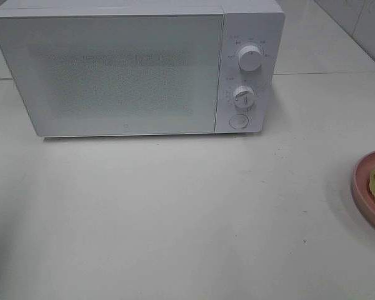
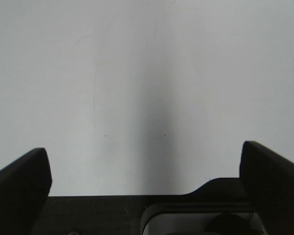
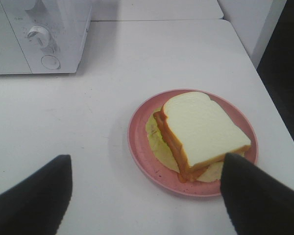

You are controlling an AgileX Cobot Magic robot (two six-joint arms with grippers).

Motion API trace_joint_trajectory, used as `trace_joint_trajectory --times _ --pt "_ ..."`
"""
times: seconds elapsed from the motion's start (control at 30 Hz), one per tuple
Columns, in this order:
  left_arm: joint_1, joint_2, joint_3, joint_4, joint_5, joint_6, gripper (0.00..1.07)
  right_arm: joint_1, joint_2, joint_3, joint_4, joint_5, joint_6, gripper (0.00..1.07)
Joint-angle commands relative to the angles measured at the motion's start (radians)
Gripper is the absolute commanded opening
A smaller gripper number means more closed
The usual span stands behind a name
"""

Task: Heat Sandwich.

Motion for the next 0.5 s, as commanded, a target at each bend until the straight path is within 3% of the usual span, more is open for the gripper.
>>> trace_joint_trajectory --times 0.03,0.43,0.5 --pt "-0.001 -0.081 0.001 -0.001 0.002 0.006 0.98 -0.007 -0.027 0.003 -0.002 0.0 -0.009 0.75" --pt "-0.001 -0.348 0.014 -0.001 0.022 0.006 0.98 -0.007 -0.027 0.003 -0.002 0.0 -0.009 0.75" --pt "-0.001 -0.423 0.066 -0.005 0.022 0.006 0.98 -0.007 -0.027 0.003 -0.002 0.0 -0.009 0.75"
